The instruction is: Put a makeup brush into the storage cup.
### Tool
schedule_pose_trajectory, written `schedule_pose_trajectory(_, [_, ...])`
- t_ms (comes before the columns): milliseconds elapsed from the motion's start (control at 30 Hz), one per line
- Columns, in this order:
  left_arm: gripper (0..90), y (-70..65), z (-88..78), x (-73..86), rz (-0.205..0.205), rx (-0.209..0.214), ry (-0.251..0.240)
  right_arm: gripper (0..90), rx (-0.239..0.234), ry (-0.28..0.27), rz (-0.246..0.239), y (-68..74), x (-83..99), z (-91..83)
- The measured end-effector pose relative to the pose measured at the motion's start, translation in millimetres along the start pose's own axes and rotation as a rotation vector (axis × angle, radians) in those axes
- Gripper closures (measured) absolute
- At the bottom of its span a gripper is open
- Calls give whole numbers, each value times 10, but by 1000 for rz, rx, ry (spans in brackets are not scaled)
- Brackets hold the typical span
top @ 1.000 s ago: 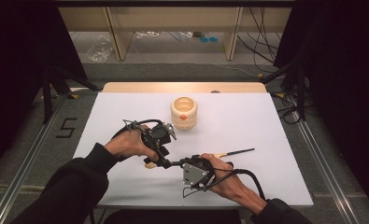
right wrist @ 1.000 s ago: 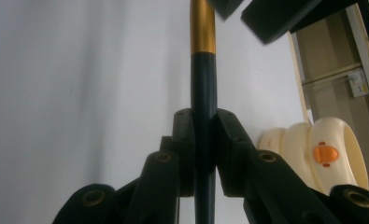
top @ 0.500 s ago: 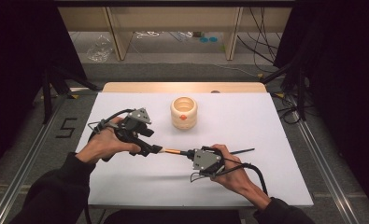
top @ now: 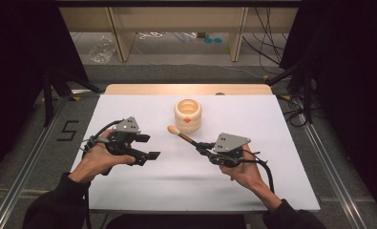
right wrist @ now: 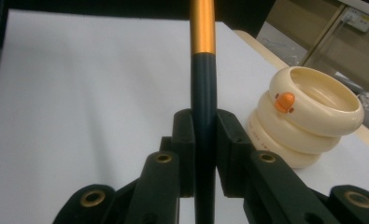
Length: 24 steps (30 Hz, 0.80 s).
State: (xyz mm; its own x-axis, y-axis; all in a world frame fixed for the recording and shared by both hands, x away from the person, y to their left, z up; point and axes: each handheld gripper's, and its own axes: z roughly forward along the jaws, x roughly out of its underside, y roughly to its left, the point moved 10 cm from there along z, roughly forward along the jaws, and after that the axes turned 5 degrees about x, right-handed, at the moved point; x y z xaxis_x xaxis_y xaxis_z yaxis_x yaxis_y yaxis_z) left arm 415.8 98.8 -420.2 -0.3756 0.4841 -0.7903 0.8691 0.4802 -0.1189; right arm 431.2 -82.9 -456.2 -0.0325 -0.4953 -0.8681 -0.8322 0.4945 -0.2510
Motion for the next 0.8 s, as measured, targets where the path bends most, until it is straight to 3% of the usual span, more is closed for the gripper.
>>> schedule_pose_trajectory(67, [301,-10,28,16,-33,0,-35,795,-9,-19,34,-17,-17,-13])
schedule_pose_trajectory(133, [304,3,48,25,-24,1,-52,795,-14,-33,58,-25,-34,-23])
schedule_pose_trajectory(200, [309,7,73,25,-61,-10,-81,795,-24,-51,84,-30,-55,-35])
schedule_pose_trajectory(233, [309,13,87,17,-47,-1,-98,795,-28,-59,102,-29,-64,-40])
schedule_pose_trajectory(300, [313,5,110,17,-63,1,-112,795,-29,-77,116,-41,-82,-50])
schedule_pose_trajectory(367, [326,9,145,20,-79,-13,-124,795,-31,-76,116,-44,-82,-61])
schedule_pose_trajectory(467, [337,14,169,-17,-65,-19,-145,795,-39,-104,135,-36,-114,-63])
schedule_pose_trajectory(567, [344,-27,206,-58,-84,-5,-164,795,-48,-115,144,-16,-130,-62])
schedule_pose_trajectory(667, [356,-81,261,-91,-75,5,-174,795,-65,-120,153,12,-144,-64])
schedule_pose_trajectory(733, [365,-107,288,-140,-63,19,-198,795,-70,-123,157,27,-150,-63])
schedule_pose_trajectory(800, [375,-137,304,-190,-80,34,-224,795,-75,-131,151,38,-159,-57])
